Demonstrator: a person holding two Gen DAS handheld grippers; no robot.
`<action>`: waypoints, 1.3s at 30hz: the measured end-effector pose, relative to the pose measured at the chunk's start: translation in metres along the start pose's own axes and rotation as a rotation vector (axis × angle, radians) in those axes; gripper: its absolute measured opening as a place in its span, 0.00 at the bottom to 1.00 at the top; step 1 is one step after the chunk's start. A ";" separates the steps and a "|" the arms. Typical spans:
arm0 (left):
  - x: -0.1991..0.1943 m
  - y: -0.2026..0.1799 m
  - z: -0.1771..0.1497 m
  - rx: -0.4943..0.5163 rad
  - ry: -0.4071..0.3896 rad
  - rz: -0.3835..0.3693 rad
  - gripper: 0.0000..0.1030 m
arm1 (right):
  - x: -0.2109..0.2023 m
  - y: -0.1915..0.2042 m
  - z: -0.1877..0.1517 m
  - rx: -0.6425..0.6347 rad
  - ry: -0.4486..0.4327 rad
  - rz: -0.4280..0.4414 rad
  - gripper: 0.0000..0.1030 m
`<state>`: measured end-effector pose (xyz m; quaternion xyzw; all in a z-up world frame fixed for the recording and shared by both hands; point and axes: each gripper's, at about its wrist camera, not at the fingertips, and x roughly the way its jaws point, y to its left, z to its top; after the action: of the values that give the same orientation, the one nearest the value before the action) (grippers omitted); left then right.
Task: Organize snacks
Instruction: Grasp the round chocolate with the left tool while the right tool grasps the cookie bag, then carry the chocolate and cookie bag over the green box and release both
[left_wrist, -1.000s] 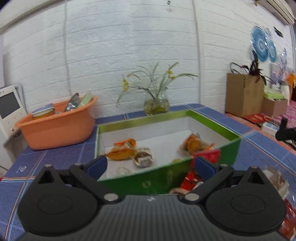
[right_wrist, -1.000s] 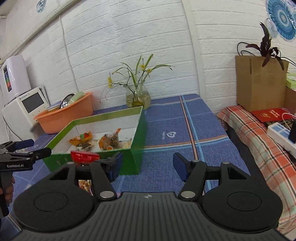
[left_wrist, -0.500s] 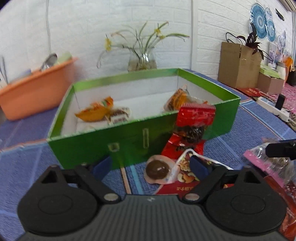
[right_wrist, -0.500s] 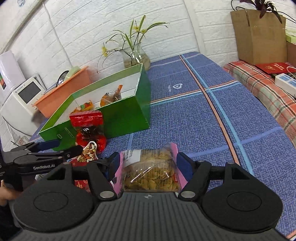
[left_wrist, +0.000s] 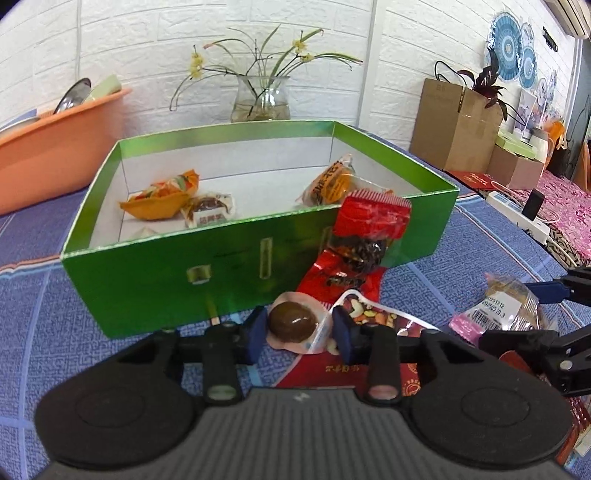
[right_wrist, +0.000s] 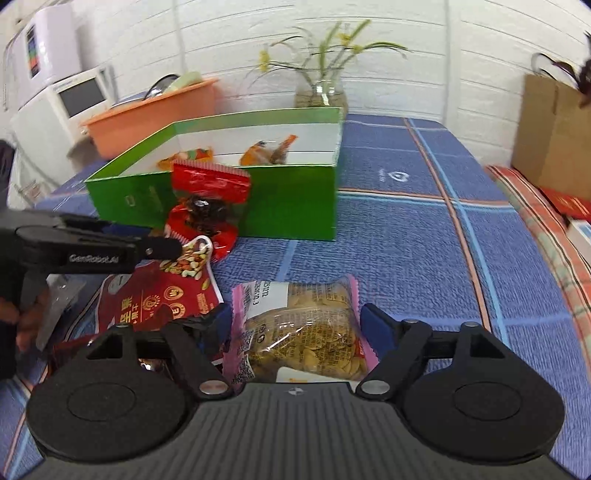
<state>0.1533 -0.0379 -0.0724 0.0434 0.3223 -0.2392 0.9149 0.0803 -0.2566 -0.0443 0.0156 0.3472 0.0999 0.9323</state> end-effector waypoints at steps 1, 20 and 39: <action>-0.001 0.000 0.000 0.003 -0.002 0.000 0.34 | 0.000 0.000 0.001 -0.014 0.002 0.002 0.99; -0.142 0.035 -0.012 -0.117 -0.275 0.259 0.33 | -0.047 0.060 0.015 -0.065 -0.289 0.096 0.89; -0.065 0.034 0.085 -0.125 -0.386 0.273 0.33 | -0.025 0.069 0.104 -0.085 -0.566 0.000 0.89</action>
<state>0.1739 -0.0009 0.0319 -0.0165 0.1467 -0.0967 0.9843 0.1177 -0.1898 0.0576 0.0040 0.0686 0.1060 0.9920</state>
